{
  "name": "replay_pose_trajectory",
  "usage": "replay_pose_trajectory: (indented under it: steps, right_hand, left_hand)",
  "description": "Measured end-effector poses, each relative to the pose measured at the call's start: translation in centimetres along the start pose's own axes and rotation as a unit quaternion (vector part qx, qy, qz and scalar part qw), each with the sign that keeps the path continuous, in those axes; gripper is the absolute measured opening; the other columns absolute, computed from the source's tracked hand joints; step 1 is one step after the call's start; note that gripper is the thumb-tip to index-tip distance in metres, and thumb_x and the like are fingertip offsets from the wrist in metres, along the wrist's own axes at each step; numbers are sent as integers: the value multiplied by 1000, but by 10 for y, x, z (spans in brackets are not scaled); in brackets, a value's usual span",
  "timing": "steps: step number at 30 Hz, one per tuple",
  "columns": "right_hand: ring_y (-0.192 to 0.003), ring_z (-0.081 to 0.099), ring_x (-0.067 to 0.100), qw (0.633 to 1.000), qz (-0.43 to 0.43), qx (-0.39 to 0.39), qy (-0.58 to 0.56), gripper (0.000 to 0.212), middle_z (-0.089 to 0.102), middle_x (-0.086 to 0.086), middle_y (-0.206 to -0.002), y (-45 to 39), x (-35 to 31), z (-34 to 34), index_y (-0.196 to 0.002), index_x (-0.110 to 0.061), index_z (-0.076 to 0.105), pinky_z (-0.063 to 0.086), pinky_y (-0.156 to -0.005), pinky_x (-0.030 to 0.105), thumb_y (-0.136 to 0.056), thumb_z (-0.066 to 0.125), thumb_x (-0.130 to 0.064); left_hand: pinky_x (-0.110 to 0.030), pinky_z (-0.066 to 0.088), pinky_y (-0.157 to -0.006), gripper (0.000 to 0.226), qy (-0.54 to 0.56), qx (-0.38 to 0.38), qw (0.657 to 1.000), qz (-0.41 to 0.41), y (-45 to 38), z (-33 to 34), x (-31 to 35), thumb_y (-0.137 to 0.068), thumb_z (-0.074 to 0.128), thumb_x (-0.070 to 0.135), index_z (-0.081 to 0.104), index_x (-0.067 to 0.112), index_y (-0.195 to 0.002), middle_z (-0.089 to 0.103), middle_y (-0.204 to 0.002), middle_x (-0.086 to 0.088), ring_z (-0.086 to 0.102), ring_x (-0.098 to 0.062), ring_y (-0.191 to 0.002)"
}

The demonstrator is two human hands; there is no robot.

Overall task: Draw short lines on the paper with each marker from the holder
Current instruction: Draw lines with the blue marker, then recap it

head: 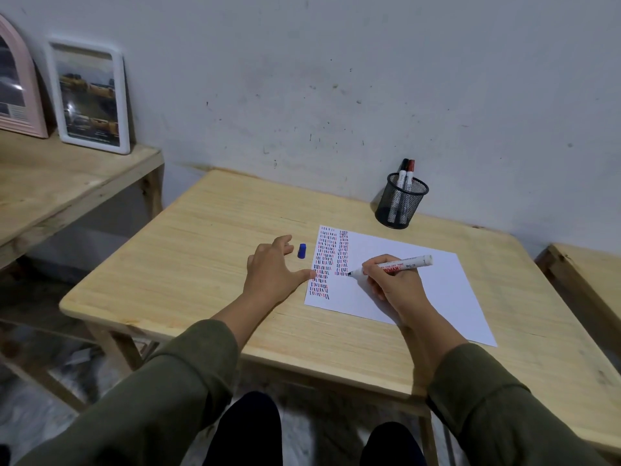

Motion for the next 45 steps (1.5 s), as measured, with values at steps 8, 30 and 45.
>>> replay_pose_trajectory:
  steps: [8, 30, 45]
  right_hand:
    - [-43, 51, 6, 999, 5, 24, -28, 19, 61, -2, -52, 2, -6, -2, -70, -18, 71, 41, -40, 16, -83, 65, -6]
    - [-64, 65, 15, 987, -154, -5, 54, 16, 72, -2, -72, 0, -110, 10, -84, -30, 73, 50, -54, 25, -81, 58, -26]
    - [-64, 63, 14, 978, -185, -27, 87, 15, 70, -5, -70, 1, -121, 3, -85, -29, 74, 51, -54, 24, -84, 60, -23]
  left_hand:
    - [-32, 23, -88, 34, -11, 4, 1000, -6, -9, 2, 11, -88, 53, 34, 54, 35, -122, 67, -114, 11, 42, -14, -122]
    - [-21, 28, -54, 6, 514, -58, 820, -243, -18, 8, 104, -86, 61, 20, 64, 21, -81, 63, -73, 5, 56, -3, -72]
    - [-21, 30, -58, 15, 476, -120, 843, -221, -9, 10, 135, -83, 65, 31, 67, 17, -89, 67, -75, 7, 57, 0, -75]
Point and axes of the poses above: each hand's wrist, its own y-axis away from the middle knuckle, its own z-axis out of the palm, x = y × z, the point moved 6 cm from there along -y, towards the middle knuckle
